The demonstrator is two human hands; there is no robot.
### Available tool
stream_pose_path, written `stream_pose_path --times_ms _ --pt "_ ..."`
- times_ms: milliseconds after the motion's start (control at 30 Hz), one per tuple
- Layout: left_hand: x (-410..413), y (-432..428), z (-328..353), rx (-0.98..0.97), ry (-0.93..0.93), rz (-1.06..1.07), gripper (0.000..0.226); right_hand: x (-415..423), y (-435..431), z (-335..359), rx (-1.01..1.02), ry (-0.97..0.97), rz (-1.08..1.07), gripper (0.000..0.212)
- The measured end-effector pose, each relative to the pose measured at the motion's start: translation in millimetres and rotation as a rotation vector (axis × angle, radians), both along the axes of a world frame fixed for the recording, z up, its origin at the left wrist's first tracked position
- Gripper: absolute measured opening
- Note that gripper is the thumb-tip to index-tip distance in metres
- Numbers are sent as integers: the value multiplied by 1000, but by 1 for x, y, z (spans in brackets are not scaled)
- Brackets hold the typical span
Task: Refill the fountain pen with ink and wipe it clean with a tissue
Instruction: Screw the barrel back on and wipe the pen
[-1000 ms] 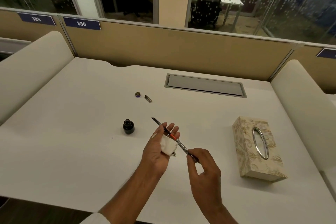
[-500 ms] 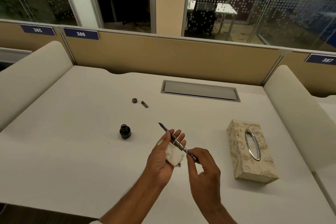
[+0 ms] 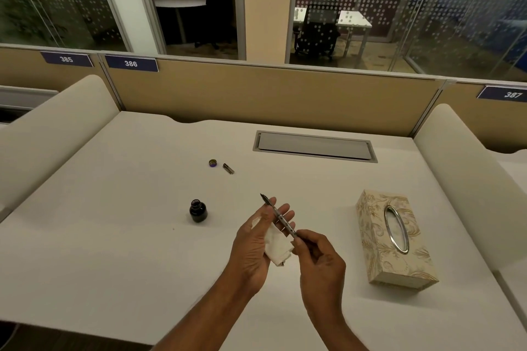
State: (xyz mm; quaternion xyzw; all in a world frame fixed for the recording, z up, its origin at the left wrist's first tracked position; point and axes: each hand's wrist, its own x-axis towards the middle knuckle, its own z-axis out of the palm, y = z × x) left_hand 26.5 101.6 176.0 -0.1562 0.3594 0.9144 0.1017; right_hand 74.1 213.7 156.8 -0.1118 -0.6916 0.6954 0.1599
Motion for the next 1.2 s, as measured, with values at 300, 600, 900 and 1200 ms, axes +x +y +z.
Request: stream_pose_path --times_ms 300,600,900,1200 --pt "1 -13 -2 -59 18 53 32 4 -5 2 120 63 54 33" --pt "6 -12 -2 106 -28 24 27 4 -7 16 293 176 47 29" --pt "11 -11 3 188 -52 36 28 5 -11 26 118 -2 -2 9" --pt "15 -12 10 179 -86 20 22 5 -10 30 176 44 41 23"
